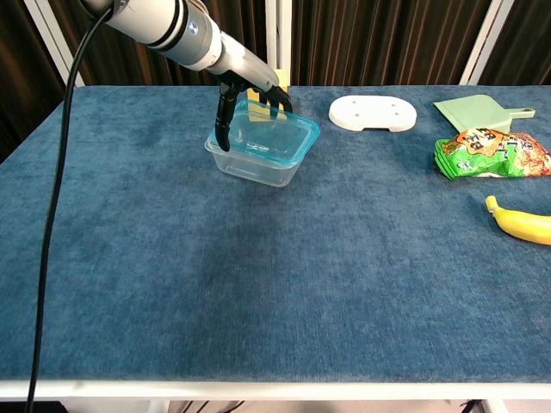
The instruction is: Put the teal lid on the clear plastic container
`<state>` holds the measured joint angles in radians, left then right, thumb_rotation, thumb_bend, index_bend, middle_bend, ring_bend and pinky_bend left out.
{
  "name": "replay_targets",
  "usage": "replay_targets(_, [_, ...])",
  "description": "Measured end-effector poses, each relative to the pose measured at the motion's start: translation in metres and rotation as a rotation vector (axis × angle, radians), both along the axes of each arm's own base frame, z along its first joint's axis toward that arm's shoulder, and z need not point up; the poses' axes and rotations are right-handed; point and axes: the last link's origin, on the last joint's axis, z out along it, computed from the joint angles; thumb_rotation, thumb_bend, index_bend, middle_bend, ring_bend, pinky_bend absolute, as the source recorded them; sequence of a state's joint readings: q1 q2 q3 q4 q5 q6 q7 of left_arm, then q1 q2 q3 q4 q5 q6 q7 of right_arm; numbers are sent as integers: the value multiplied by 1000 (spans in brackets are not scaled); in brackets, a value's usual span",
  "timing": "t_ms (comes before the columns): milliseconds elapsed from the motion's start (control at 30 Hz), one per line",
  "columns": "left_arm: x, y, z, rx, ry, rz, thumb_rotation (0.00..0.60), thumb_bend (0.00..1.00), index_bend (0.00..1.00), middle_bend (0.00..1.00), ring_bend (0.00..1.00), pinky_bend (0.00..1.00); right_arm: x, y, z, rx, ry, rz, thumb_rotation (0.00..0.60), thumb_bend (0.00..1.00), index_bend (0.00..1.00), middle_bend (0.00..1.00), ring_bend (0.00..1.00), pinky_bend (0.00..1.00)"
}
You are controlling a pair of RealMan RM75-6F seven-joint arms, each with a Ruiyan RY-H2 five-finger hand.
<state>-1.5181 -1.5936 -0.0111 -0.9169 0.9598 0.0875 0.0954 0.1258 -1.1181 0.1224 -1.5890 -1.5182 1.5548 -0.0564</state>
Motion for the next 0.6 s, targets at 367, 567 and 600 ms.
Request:
replay_targets(367, [-5, 3, 1, -3, 8, 52, 584, 300, 275, 191, 66, 26, 0, 1, 0, -2, 0, 0, 600, 41, 0, 0, 0, 0])
replay_targets(567, [-9, 2, -1, -6, 15, 65, 578, 289, 259, 180, 66, 27, 0, 1, 0, 0, 0, 0, 600, 41, 0, 0, 0, 0])
replay_targets(600, [-9, 2, -1, -7, 17, 67, 575, 288, 250, 177, 66, 25, 0, 1, 0, 0, 0, 0, 600, 40, 0, 0, 0, 0])
